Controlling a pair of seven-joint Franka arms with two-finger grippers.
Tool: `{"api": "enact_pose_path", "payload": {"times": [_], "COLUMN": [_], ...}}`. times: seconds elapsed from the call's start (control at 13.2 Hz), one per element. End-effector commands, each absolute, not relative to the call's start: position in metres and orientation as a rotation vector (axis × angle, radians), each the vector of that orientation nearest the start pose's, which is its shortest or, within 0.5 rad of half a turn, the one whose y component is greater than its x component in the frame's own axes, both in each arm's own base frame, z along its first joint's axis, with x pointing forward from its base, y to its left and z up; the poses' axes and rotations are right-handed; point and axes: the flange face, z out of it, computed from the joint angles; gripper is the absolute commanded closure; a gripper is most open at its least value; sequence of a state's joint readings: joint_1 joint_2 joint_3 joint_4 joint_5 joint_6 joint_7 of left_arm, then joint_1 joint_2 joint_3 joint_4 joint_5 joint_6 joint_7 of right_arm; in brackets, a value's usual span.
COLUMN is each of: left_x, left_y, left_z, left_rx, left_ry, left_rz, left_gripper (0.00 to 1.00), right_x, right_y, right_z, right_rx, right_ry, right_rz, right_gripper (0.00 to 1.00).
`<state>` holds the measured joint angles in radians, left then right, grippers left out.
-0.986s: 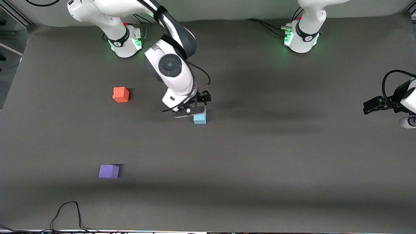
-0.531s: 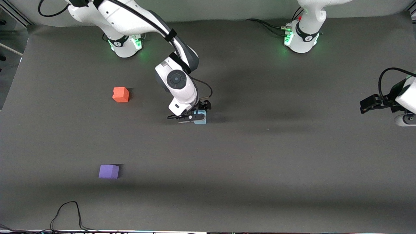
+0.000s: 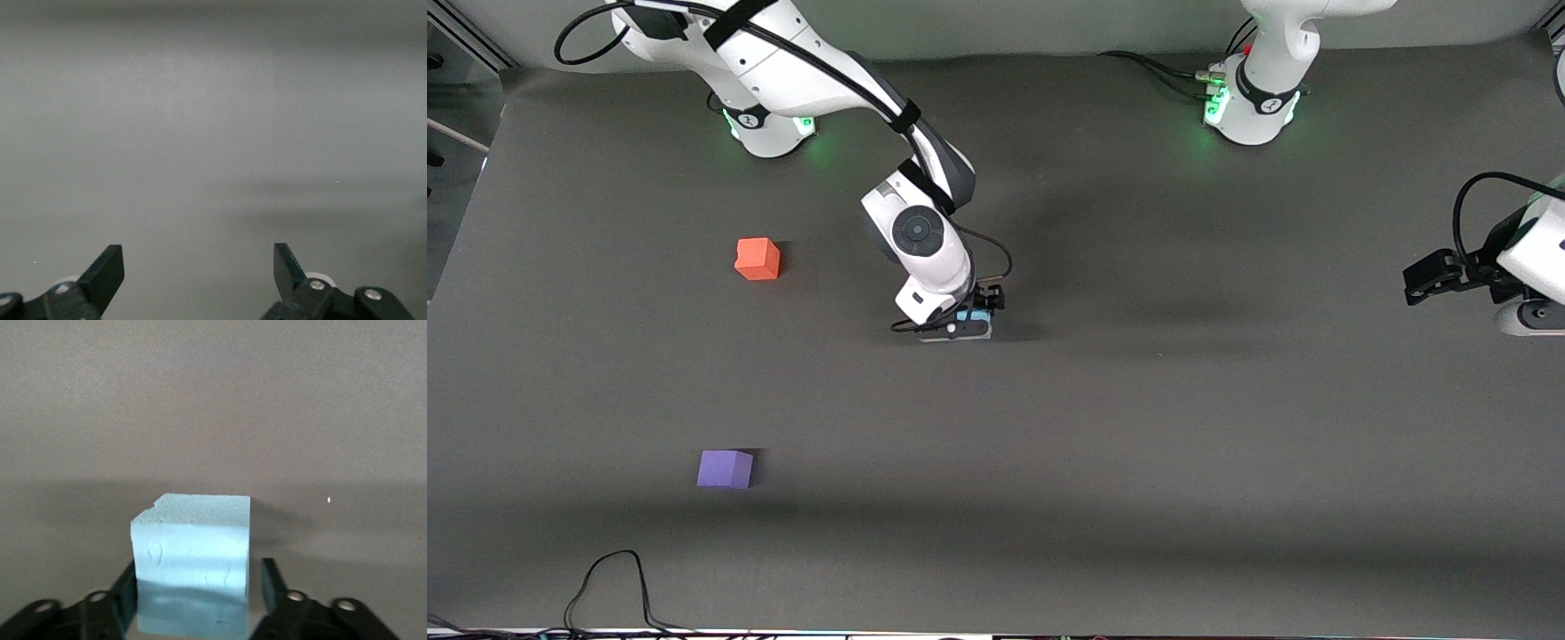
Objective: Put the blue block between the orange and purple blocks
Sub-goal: 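Lower the right gripper and close it on the blue block, then carry the blue block with the right gripper toward the orange block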
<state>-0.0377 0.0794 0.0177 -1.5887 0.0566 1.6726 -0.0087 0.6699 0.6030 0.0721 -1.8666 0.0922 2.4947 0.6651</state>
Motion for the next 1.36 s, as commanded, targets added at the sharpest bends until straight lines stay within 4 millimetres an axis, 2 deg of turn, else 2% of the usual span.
{"api": "enact_pose_path", "payload": {"times": [0.0,0.08,0.15,0.3,0.53,0.76,0.91,1.06,1.21,1.29], "left_x": [0.577,0.577,0.577,0.576,0.577,0.577,0.577,0.577,0.576,0.576], "left_y": [-0.008,-0.008,-0.008,-0.009,-0.007,-0.006,-0.006,-0.008,-0.008,-0.009], "left_z": [0.583,0.583,0.585,0.586,0.589,0.589,0.589,0.589,0.588,0.588], "left_rx": [-3.096,-3.096,-3.096,-3.097,-3.099,-3.113,-3.116,-3.142,-3.139,-3.134], "left_ry": [0.116,0.130,0.130,0.130,0.123,0.111,0.104,0.098,0.108,0.114], "left_rz": [-0.023,-0.022,-0.027,-0.032,-0.039,-0.040,-0.040,-0.041,-0.036,-0.029], "left_gripper": [0.00,0.00,0.00,0.00,0.00,0.00,0.00,0.00,0.00,0.00], "right_x": [0.482,0.484,0.490,0.511,0.540,0.547,0.552,0.558,0.560,0.560], "right_y": [0.434,0.432,0.426,0.406,0.349,0.290,0.235,0.168,0.104,0.085], "right_z": [0.198,0.203,0.216,0.263,0.340,0.408,0.443,0.458,0.454,0.449], "right_rx": [-3.049,-3.049,-3.051,-3.083,-3.139,-3.150,-3.144,-3.129,-3.106,-3.104], "right_ry": [0.049,0.047,0.052,0.048,0.011,0.026,-0.007,-0.067,-0.107,-0.113], "right_rz": [0.032,0.029,0.021,0.031,0.084,0.117,0.131,0.143,0.162,0.175], "right_gripper": [0.58,0.58,0.58,0.58,0.58,0.57,0.57,0.56,0.56,0.56]}}
